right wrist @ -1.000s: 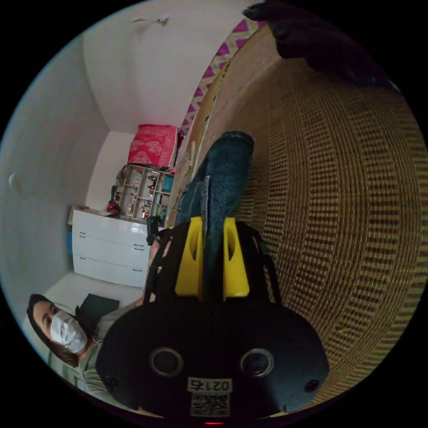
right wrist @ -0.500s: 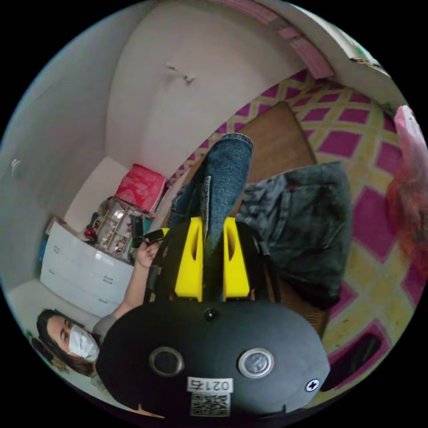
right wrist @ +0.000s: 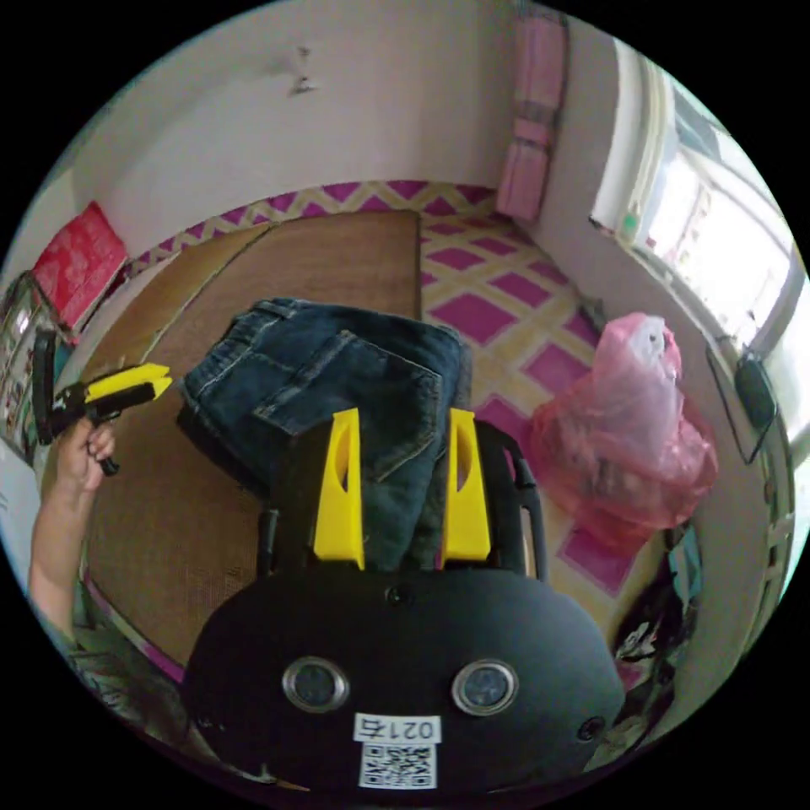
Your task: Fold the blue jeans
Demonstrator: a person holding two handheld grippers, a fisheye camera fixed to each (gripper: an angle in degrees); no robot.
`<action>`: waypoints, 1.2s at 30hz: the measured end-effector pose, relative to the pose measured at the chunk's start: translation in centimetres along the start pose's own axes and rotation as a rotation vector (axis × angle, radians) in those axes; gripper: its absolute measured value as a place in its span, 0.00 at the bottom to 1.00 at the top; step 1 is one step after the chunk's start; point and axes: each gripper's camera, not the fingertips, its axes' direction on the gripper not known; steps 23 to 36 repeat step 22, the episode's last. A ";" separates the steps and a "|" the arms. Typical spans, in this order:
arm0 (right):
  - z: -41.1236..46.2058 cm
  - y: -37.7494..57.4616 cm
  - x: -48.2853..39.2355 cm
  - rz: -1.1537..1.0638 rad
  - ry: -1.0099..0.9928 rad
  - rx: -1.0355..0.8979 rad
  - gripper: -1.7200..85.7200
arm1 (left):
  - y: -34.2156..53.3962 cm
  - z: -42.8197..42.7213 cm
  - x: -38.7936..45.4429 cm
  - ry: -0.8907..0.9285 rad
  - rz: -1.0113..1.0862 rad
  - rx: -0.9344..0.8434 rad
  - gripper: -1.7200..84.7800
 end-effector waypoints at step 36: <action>11.5 24.4 -85.2 -1.065 -0.503 0.020 0.18 | 44.1 -23.9 -22.0 -0.742 -0.551 -0.132 0.07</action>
